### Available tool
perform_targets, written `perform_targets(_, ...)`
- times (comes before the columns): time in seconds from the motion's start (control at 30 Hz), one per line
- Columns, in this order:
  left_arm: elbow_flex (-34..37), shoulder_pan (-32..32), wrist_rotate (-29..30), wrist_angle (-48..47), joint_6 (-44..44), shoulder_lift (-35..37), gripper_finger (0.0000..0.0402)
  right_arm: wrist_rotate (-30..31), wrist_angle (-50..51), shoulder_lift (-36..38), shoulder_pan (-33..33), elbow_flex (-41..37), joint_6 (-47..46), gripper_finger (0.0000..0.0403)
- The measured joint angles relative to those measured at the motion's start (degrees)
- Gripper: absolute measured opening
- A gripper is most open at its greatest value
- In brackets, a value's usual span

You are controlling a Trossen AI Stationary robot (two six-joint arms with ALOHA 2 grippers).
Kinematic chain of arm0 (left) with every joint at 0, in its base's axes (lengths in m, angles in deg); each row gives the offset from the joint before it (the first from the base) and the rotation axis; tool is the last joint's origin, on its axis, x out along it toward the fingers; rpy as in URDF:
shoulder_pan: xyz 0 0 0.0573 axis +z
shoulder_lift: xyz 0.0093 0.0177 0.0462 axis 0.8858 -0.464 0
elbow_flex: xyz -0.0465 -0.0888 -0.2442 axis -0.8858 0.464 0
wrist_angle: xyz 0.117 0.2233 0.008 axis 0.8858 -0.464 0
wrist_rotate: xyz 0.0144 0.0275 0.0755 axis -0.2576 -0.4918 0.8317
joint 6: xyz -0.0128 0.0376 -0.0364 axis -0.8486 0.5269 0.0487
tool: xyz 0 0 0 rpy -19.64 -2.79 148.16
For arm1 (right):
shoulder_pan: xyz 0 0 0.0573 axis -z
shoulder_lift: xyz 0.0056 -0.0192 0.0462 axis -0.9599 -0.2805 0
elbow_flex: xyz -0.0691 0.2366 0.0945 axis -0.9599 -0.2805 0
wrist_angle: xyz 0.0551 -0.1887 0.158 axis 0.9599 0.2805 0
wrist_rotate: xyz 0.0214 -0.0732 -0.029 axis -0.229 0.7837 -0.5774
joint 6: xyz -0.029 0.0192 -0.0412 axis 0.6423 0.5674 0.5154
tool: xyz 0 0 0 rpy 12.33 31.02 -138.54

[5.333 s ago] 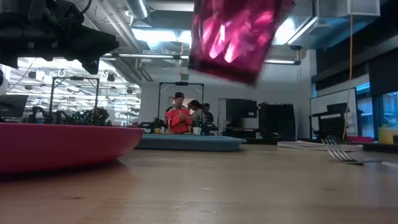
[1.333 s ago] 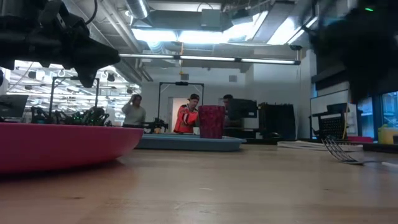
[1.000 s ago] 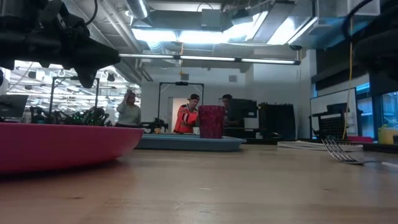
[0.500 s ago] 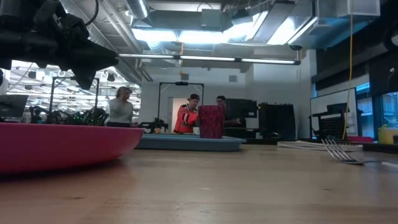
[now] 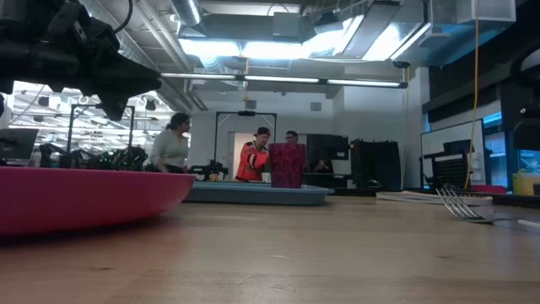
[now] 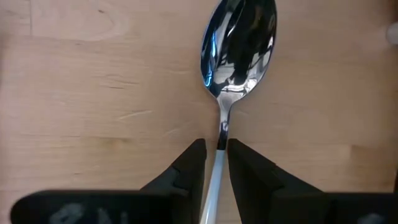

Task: Pick and place plate/cup/fork/spoon on tray
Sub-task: Put the orange spoon on the blue tray

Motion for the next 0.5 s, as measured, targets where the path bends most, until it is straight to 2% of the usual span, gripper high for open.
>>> perform_targets(0.17,0.0,0.0,2.3,0.0,0.1,0.0,0.0069,-0.1,-0.2,0.1,0.2,0.0,0.0,0.0073)
perform_targets(0.4,0.0,0.0,3.2,0.0,1.5,0.0,0.0069,0.6,0.4,0.1,0.2,0.0,1.3,0.0014)
perform_targets(0.5,0.0,0.0,3.2,0.0,1.6,0.0,0.0069,0.7,0.9,0.0,0.2,0.0,1.5,0.0012)
